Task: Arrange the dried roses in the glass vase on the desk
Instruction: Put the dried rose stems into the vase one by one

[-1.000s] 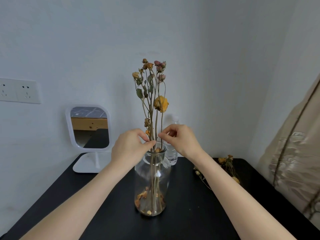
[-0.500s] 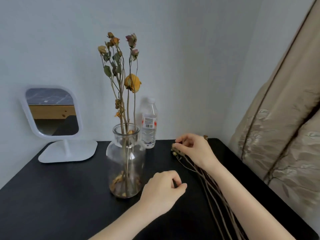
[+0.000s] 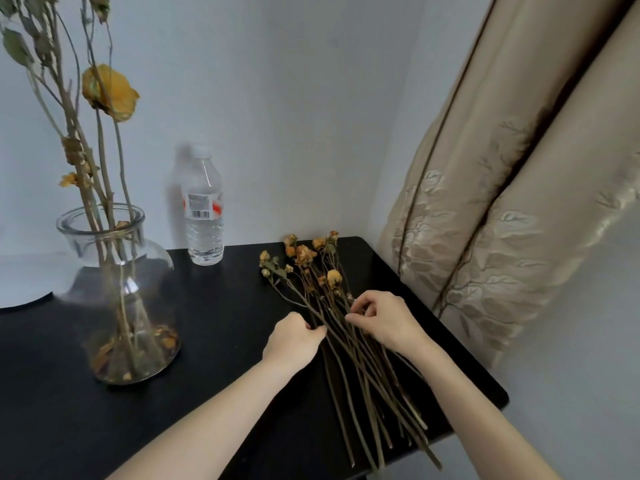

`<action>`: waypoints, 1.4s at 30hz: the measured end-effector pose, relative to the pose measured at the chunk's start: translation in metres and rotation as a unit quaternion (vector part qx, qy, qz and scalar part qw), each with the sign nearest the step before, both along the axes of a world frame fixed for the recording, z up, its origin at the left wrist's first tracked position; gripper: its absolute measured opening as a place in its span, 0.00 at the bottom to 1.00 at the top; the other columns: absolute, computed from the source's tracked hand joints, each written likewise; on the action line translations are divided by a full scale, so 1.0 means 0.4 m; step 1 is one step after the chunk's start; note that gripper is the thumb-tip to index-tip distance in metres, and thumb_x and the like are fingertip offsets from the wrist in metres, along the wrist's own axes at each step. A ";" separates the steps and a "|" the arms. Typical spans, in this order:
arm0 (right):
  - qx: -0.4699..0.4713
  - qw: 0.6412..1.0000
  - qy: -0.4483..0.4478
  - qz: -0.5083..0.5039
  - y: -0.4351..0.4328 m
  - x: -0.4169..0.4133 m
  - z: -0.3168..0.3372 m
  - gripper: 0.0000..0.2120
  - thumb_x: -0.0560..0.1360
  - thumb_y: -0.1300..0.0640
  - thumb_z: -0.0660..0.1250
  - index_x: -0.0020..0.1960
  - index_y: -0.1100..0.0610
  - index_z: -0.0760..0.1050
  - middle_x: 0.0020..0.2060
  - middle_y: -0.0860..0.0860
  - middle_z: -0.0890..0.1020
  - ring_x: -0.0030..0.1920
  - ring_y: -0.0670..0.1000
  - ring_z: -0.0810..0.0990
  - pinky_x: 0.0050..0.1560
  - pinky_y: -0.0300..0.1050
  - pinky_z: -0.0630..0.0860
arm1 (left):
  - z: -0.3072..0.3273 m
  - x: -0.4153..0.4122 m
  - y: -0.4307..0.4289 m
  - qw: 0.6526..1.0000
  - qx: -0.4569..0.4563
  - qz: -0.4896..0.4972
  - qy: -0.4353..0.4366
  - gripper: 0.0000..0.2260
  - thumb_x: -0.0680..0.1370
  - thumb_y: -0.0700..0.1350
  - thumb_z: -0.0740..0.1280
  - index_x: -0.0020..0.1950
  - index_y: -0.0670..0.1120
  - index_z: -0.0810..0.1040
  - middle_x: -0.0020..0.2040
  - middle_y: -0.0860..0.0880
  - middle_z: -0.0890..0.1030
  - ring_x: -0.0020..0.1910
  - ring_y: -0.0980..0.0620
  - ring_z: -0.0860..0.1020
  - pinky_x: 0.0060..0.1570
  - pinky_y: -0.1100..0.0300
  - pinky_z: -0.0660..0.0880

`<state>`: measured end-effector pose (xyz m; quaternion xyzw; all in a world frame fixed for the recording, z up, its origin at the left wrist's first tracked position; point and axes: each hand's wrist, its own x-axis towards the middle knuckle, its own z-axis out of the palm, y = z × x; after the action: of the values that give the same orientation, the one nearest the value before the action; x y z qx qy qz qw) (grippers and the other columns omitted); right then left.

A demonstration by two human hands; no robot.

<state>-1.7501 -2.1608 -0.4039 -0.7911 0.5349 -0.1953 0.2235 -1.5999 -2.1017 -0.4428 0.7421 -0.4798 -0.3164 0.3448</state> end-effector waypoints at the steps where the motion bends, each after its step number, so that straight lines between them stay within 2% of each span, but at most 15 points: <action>1: -0.001 1.000 0.010 0.012 0.002 0.009 0.000 0.06 0.71 0.50 0.71 0.44 0.50 0.77 0.29 0.45 0.76 0.33 0.44 0.76 0.37 0.41 0.75 | 0.000 0.001 -0.005 1.000 -0.002 0.011 -0.002 0.17 0.75 0.52 0.65 0.30 0.47 0.67 0.28 0.51 0.71 0.28 0.52 0.72 0.30 0.59 0.66; 4: 0.003 0.998 0.049 0.045 0.009 0.044 0.005 0.06 0.71 0.49 0.70 0.44 0.50 0.76 0.31 0.43 0.74 0.36 0.46 0.76 0.40 0.44 0.76 | 0.003 0.006 -0.013 0.999 0.009 0.029 -0.017 0.16 0.75 0.50 0.65 0.29 0.46 0.69 0.28 0.50 0.72 0.29 0.51 0.73 0.31 0.59 0.68; 7: 0.012 0.991 0.124 0.057 0.018 0.078 0.008 0.07 0.72 0.48 0.69 0.46 0.51 0.77 0.37 0.45 0.76 0.40 0.47 0.76 0.38 0.42 0.72 | 0.007 0.006 -0.014 0.999 0.026 0.020 -0.015 0.13 0.74 0.50 0.65 0.37 0.42 0.79 0.36 0.47 0.80 0.38 0.48 0.79 0.42 0.54 0.76; 9: 0.015 0.984 0.171 0.050 0.023 0.094 0.007 0.09 0.73 0.49 0.68 0.48 0.53 0.78 0.44 0.49 0.79 0.44 0.51 0.78 0.40 0.44 0.73 | 0.008 0.004 -0.015 0.999 0.035 0.017 -0.022 0.10 0.74 0.49 0.66 0.42 0.43 0.81 0.41 0.46 0.81 0.42 0.47 0.80 0.47 0.52 0.79; 12: 0.016 0.984 0.174 0.038 0.026 0.104 0.011 0.09 0.73 0.50 0.66 0.48 0.55 0.79 0.47 0.52 0.80 0.47 0.54 0.80 0.42 0.45 0.73 | 0.009 0.003 -0.017 0.998 0.046 0.025 -0.028 0.10 0.73 0.49 0.66 0.43 0.43 0.80 0.40 0.46 0.81 0.42 0.47 0.80 0.45 0.53 0.79; 15: 0.029 0.991 0.122 0.037 0.024 0.099 0.027 0.07 0.74 0.52 0.65 0.46 0.54 0.80 0.41 0.49 0.80 0.44 0.51 0.80 0.41 0.45 0.76 | 0.010 0.002 -0.021 0.997 0.055 0.035 -0.030 0.11 0.73 0.49 0.66 0.38 0.42 0.75 0.34 0.49 0.76 0.35 0.48 0.77 0.34 0.57 0.73; 17: 0.038 0.996 0.077 0.034 0.021 0.091 0.042 0.07 0.74 0.53 0.65 0.45 0.54 0.80 0.38 0.49 0.80 0.43 0.51 0.81 0.45 0.47 0.79 | 0.011 0.002 -0.024 0.997 0.055 0.039 -0.032 0.11 0.74 0.49 0.65 0.37 0.43 0.72 0.32 0.49 0.74 0.32 0.50 0.74 0.32 0.59 0.70; 20: 0.040 0.999 0.017 0.024 0.013 0.075 0.062 0.08 0.75 0.55 0.64 0.43 0.57 0.80 0.34 0.50 0.80 0.40 0.52 0.81 0.46 0.48 0.79 | 0.009 0.008 -0.026 0.998 0.035 0.042 -0.001 0.15 0.75 0.48 0.65 0.30 0.45 0.67 0.28 0.50 0.69 0.28 0.51 0.70 0.32 0.59 0.68; 25: 0.059 0.994 -0.090 -0.001 -0.002 0.057 0.088 0.07 0.75 0.55 0.65 0.43 0.56 0.81 0.28 0.47 0.76 0.31 0.43 0.74 0.34 0.36 0.68 | 0.023 0.029 -0.016 0.998 -0.001 0.050 0.039 0.22 0.76 0.45 0.65 0.24 0.45 0.63 0.21 0.50 0.63 0.23 0.49 0.65 0.39 0.55 0.72; 28: 0.080 0.985 -0.153 -0.017 -0.013 0.054 0.102 0.08 0.75 0.54 0.66 0.42 0.56 0.82 0.26 0.46 0.75 0.28 0.43 0.72 0.33 0.36 0.67 | 0.035 0.047 -0.009 0.998 -0.023 0.050 0.040 0.16 0.77 0.46 0.64 0.30 0.42 0.71 0.28 0.47 0.70 0.30 0.49 0.71 0.39 0.59 0.71; 32: 0.079 0.971 -0.224 -0.036 -0.020 0.065 0.117 0.10 0.76 0.54 0.64 0.37 0.52 0.80 0.23 0.45 0.72 0.24 0.42 0.68 0.29 0.35 0.62 | 0.063 0.076 0.010 0.996 -0.067 0.059 0.019 0.12 0.78 0.47 0.63 0.35 0.43 0.72 0.32 0.52 0.69 0.29 0.58 0.66 0.32 0.67 0.64; 35: 0.069 0.963 -0.258 -0.037 -0.017 0.080 0.133 0.12 0.76 0.55 0.63 0.36 0.51 0.79 0.21 0.44 0.72 0.21 0.39 0.69 0.30 0.34 0.62 | 0.101 0.094 0.042 0.994 -0.094 0.056 -0.015 0.11 0.78 0.47 0.63 0.37 0.44 0.72 0.33 0.50 0.72 0.31 0.56 0.69 0.33 0.65 0.65; 38: 0.066 0.951 -0.302 -0.026 -0.006 0.102 0.159 0.12 0.77 0.56 0.62 0.37 0.52 0.79 0.20 0.44 0.71 0.19 0.38 0.69 0.27 0.31 0.62 | 0.139 0.115 0.083 0.991 -0.124 0.046 -0.029 0.10 0.77 0.46 0.63 0.40 0.42 0.78 0.40 0.45 0.80 0.40 0.51 0.77 0.40 0.61 0.71; 40: 0.070 0.941 -0.330 -0.019 0.007 0.125 0.181 0.11 0.77 0.56 0.63 0.38 0.54 0.79 0.23 0.44 0.71 0.21 0.39 0.68 0.23 0.29 0.63 | 0.165 0.131 0.113 0.988 -0.146 0.036 -0.028 0.08 0.77 0.46 0.64 0.46 0.44 0.80 0.42 0.49 0.81 0.44 0.54 0.78 0.43 0.63 0.72; 42: 0.072 0.933 -0.351 -0.006 0.023 0.154 0.210 0.10 0.78 0.56 0.63 0.40 0.55 0.79 0.25 0.46 0.71 0.23 0.41 0.68 0.23 0.29 0.63 | 0.191 0.149 0.141 0.984 -0.171 0.028 -0.032 0.06 0.77 0.46 0.64 0.47 0.46 0.80 0.40 0.52 0.80 0.40 0.59 0.77 0.38 0.67 0.70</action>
<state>-1.6884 -2.1516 -0.3199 -0.6504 0.4396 -0.4229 0.4527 -1.5404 -2.0454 -0.3662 0.6951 -0.5169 -0.1959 0.4596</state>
